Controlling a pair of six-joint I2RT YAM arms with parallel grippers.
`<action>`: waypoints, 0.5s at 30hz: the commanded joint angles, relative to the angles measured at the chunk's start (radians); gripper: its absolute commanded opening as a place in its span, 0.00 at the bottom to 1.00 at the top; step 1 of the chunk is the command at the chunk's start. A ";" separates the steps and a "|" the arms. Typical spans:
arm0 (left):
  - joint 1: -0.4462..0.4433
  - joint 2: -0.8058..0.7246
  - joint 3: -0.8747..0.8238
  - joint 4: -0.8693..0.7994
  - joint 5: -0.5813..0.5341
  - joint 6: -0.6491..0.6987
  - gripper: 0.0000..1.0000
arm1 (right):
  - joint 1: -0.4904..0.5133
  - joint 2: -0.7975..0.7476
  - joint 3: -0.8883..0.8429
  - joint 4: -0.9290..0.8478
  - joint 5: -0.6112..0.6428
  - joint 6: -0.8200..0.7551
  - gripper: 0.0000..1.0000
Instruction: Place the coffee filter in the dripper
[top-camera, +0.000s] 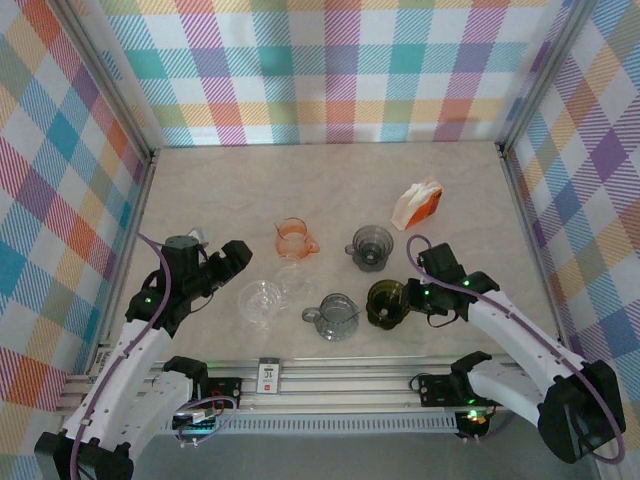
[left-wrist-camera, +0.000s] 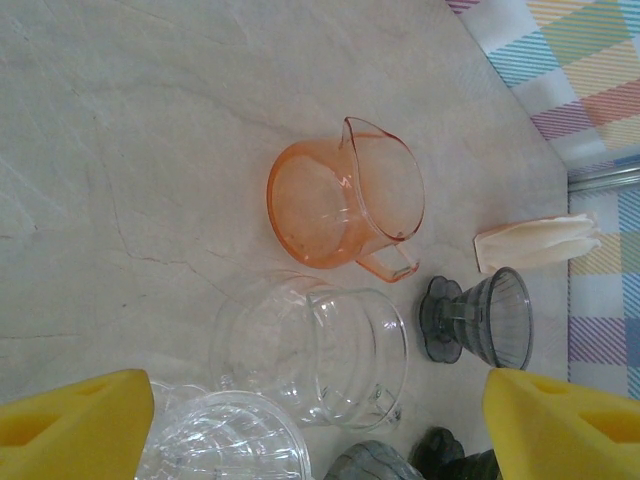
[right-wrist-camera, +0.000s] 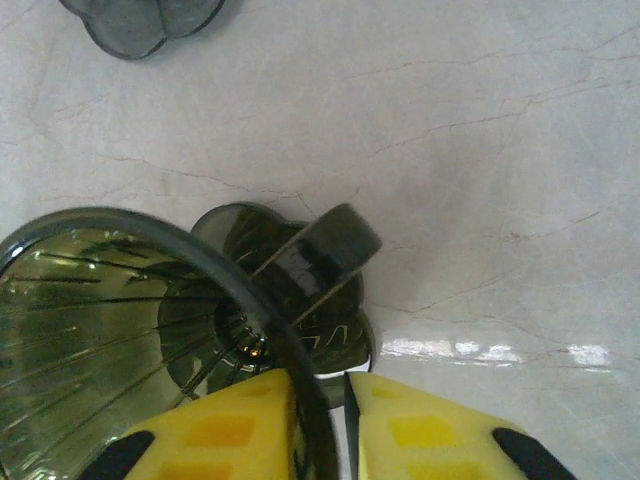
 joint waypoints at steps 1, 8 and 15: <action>-0.011 0.001 -0.003 -0.025 0.013 -0.006 0.87 | 0.006 0.008 0.009 0.003 0.003 -0.006 0.16; -0.011 -0.004 0.004 -0.034 0.015 -0.004 0.90 | 0.005 -0.029 0.081 -0.056 0.059 -0.022 0.00; -0.011 -0.022 0.012 -0.040 0.019 0.006 1.00 | 0.005 -0.060 0.242 -0.139 0.036 -0.091 0.00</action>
